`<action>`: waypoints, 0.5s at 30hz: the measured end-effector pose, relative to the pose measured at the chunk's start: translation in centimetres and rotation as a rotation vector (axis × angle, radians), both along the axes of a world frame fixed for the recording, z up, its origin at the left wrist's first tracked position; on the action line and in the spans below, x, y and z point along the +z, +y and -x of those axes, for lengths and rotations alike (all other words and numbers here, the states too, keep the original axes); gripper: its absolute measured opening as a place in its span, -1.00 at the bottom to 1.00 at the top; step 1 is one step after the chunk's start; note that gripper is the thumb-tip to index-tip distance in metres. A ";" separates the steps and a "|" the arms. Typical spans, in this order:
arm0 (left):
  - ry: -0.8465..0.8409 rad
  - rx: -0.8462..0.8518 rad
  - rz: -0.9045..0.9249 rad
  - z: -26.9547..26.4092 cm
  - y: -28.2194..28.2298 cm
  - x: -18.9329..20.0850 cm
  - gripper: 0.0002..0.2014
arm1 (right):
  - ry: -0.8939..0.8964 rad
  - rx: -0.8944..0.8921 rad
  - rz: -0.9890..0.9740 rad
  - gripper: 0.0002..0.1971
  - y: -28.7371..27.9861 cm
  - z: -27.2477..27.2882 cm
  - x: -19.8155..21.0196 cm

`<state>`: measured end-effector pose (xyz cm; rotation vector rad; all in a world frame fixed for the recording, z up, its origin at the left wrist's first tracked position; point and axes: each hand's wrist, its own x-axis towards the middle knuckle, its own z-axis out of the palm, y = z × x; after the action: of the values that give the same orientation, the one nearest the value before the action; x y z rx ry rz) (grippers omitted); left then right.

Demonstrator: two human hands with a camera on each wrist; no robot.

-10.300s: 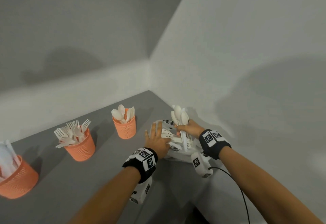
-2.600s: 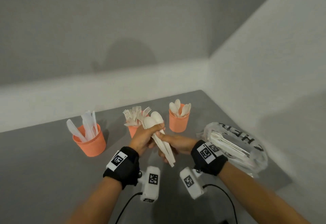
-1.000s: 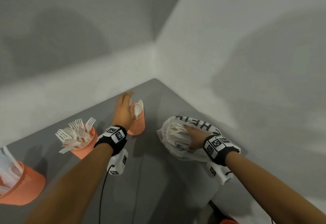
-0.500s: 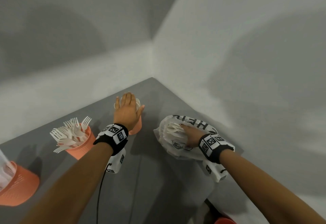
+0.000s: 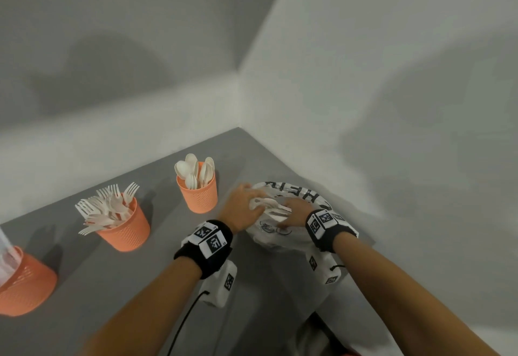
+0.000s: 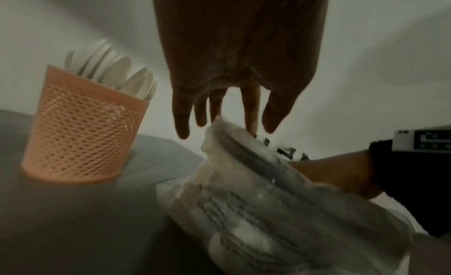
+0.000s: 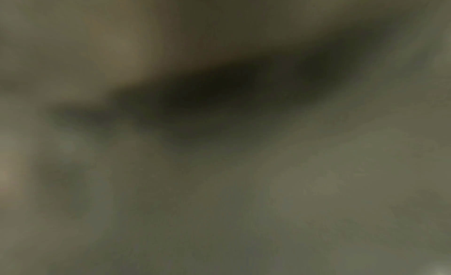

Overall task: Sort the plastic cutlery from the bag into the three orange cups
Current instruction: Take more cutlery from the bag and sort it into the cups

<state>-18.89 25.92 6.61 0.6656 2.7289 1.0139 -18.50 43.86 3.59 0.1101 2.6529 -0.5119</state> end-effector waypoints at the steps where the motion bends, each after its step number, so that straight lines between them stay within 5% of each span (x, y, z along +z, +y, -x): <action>1: -0.054 0.017 0.044 -0.1 0.1 -0.7 -0.62 | -0.007 -0.022 0.031 -0.54 0.2 0.1 0.0; 5: -0.174 0.073 0.088 -0.5 -0.1 -2.0 -0.46 | 0.013 -0.018 0.061 -0.52 -0.4 0.2 -0.3; 15: -0.082 0.102 0.074 -0.8 -0.6 -0.9 -0.42 | 0.115 -0.008 0.166 -0.46 -0.6 -0.4 -0.5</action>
<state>-18.09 25.30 5.72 0.4665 2.7376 0.9343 -18.07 43.25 3.09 0.0415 2.7081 -0.7590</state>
